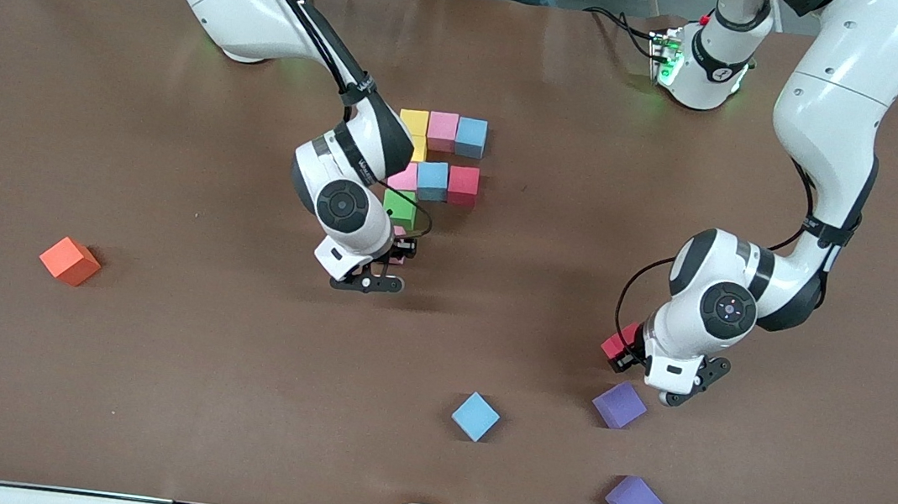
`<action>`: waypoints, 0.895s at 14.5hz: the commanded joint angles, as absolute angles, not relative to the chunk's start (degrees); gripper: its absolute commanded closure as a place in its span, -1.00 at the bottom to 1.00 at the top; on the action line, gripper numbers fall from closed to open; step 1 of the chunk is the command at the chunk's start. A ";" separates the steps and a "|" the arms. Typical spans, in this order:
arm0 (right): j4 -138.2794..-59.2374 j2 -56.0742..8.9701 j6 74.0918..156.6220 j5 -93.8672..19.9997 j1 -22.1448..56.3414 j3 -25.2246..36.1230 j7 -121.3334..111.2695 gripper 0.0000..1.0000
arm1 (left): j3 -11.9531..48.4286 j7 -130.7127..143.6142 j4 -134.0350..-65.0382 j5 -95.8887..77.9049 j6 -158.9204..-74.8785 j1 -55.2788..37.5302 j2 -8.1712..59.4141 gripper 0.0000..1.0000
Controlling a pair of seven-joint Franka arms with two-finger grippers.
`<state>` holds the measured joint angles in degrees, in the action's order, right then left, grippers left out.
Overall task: Arrange 11 blocks into digit 3
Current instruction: 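Grasp the red block with the left gripper while the right gripper carries pink, then place the pink block below green while the left gripper carries red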
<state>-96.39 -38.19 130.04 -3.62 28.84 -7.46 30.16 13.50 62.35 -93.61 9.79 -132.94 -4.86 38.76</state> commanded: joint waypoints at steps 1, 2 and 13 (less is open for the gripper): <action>-100.45 -36.21 134.37 -4.83 29.53 -6.86 30.67 0.25 | 13.54 70.81 -91.50 9.84 -132.45 -5.80 38.14 0.49; -100.63 -36.21 134.73 -4.83 29.62 -6.77 30.67 0.25 | 13.54 74.15 -90.71 9.58 -132.45 -6.15 38.32 0.49; -100.72 -35.42 131.76 -4.75 31.46 -6.77 32.34 0.25 | 14.50 106.32 -87.45 1.41 -125.51 -11.95 37.53 0.48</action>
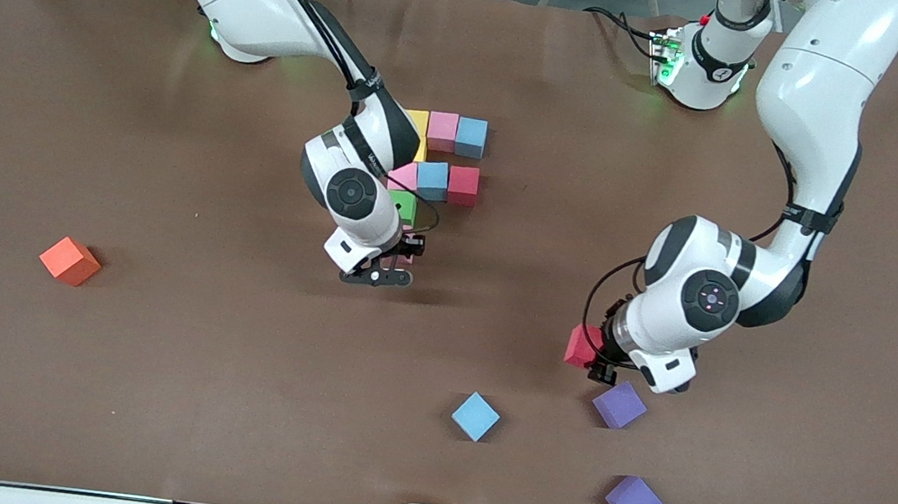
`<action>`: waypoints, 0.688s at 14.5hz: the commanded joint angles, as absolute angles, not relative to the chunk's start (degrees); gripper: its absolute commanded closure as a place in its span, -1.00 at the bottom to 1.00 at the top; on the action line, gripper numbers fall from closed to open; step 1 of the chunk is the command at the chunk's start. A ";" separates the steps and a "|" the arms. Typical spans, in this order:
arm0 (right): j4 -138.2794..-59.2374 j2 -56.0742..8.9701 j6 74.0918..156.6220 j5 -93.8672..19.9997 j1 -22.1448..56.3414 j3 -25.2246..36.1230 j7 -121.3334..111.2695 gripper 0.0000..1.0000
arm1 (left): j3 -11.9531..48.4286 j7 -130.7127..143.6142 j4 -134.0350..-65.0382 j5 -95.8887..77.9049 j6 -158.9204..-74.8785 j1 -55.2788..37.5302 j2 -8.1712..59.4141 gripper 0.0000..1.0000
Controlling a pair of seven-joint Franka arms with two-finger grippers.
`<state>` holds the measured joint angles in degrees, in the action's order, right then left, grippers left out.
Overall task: Arrange 11 blocks into digit 3
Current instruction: 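Place the pink block below green while the left gripper carries red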
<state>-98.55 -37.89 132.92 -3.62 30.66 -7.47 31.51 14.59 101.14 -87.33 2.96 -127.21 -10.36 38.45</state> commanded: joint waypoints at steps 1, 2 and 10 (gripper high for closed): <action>-100.72 -35.16 131.23 -4.75 31.46 -6.77 32.34 0.25 | 14.50 108.70 -87.54 1.41 -125.51 -13.00 37.62 0.48; -100.72 -35.07 130.96 -4.75 31.46 -6.77 32.26 0.25 | 14.50 110.55 -87.89 1.32 -125.51 -14.14 37.62 0.48; -100.72 -35.42 131.48 -4.31 31.46 -5.80 31.64 0.24 | 14.41 117.25 -88.07 1.41 -125.24 -17.05 38.32 0.48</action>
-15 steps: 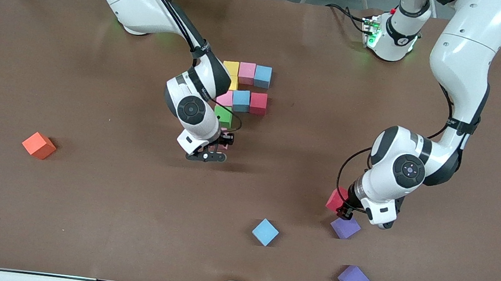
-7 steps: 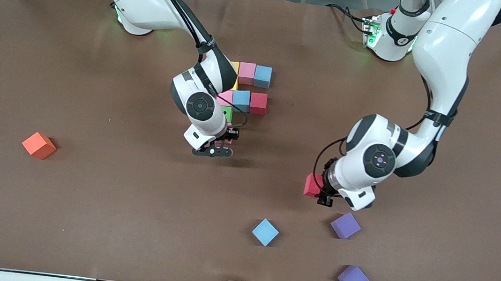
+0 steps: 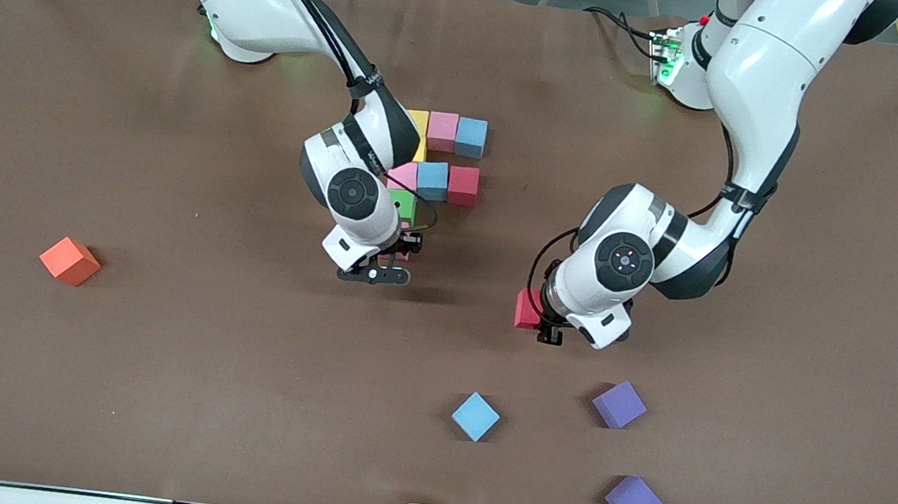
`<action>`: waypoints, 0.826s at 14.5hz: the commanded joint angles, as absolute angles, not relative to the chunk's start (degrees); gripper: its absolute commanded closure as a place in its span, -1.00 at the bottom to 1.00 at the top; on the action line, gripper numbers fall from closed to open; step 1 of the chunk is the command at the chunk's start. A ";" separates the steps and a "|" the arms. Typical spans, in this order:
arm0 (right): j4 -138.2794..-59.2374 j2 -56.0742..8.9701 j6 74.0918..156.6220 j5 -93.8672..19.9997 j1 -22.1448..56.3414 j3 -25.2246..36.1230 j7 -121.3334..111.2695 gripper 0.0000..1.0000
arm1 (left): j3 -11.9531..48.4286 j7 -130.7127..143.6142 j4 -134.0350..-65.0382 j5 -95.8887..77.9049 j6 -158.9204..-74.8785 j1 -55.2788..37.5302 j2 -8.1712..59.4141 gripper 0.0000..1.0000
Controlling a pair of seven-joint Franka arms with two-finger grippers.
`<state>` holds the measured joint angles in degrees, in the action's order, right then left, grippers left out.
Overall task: Arrange 11 blocks into digit 3
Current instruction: 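Place the pink block below green while the left gripper carries red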
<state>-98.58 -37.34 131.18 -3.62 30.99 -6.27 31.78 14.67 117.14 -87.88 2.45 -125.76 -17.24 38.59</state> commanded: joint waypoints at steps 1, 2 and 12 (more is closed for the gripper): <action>-100.72 -35.59 131.66 -4.31 31.46 -5.80 31.64 0.24 | 14.50 117.25 -88.15 1.41 -125.24 -16.96 38.32 0.48; -100.72 -35.60 131.57 -4.22 31.46 -5.80 31.64 0.24 | 14.41 117.33 -88.15 1.41 -125.16 -16.88 38.32 0.48; -100.46 -35.16 131.05 -4.66 31.46 -5.89 32.43 -1.00 | 14.41 119.95 -88.15 1.23 -125.16 -17.40 38.32 0.48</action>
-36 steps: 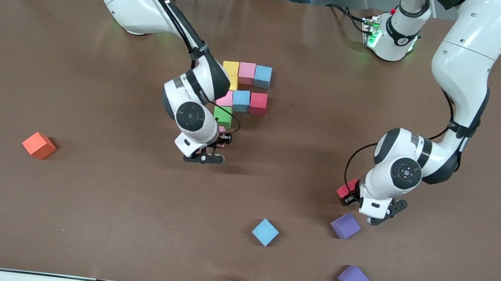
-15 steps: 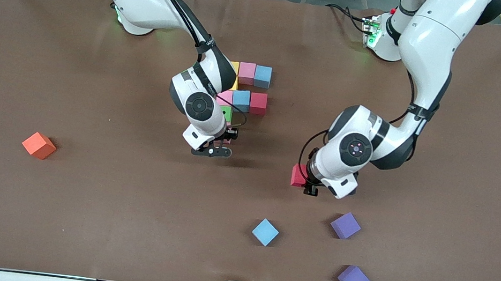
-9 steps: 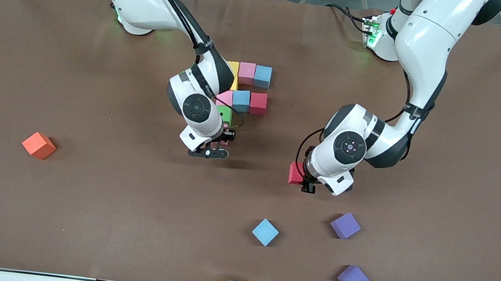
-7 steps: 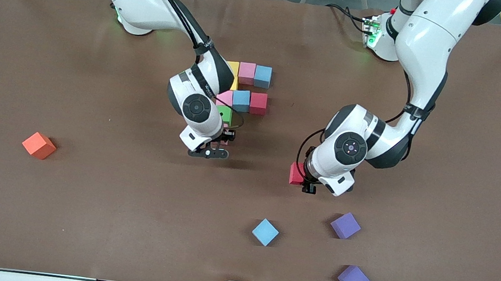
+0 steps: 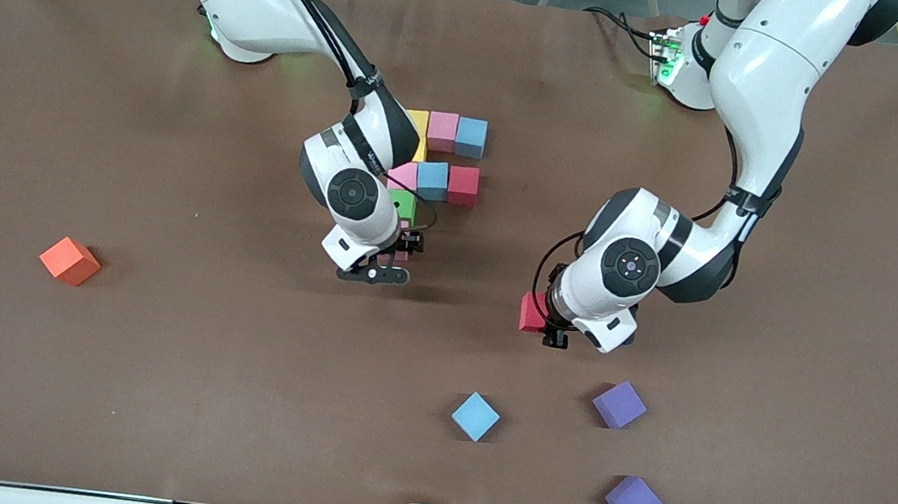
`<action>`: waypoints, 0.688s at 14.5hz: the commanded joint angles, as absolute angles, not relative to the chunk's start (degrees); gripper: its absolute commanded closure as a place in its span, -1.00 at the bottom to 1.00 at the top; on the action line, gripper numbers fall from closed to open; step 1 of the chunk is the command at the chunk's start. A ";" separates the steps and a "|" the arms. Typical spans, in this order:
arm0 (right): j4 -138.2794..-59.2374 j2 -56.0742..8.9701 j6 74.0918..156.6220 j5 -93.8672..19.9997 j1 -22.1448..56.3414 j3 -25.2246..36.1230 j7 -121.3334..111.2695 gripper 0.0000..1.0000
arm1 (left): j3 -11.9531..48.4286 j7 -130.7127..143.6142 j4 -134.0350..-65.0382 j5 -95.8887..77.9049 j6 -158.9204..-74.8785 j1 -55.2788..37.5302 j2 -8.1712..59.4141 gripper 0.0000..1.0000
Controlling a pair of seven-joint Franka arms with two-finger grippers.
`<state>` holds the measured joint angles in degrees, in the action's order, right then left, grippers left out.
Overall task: Arrange 11 blocks into digit 3
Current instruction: 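Place the pink block below green while the left gripper carries red, then retract the right gripper while the left gripper lowers red beside pink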
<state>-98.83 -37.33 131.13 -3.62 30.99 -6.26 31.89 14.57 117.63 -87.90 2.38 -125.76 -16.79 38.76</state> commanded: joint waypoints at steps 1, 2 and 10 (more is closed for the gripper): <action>-100.28 -34.55 130.96 -4.75 31.38 -5.89 32.52 -1.00 | 14.41 121.71 -88.15 1.23 -125.16 -18.45 38.49 0.49; -99.94 -33.50 130.78 -4.75 31.20 -5.80 32.87 -1.00 | 14.41 123.21 -88.07 1.23 -125.16 -19.41 38.50 0.48; -84.29 -28.31 110.04 -3.78 18.04 -2.55 33.40 -1.00 | 14.33 136.21 -86.92 1.49 -128.05 -27.50 42.98 0.49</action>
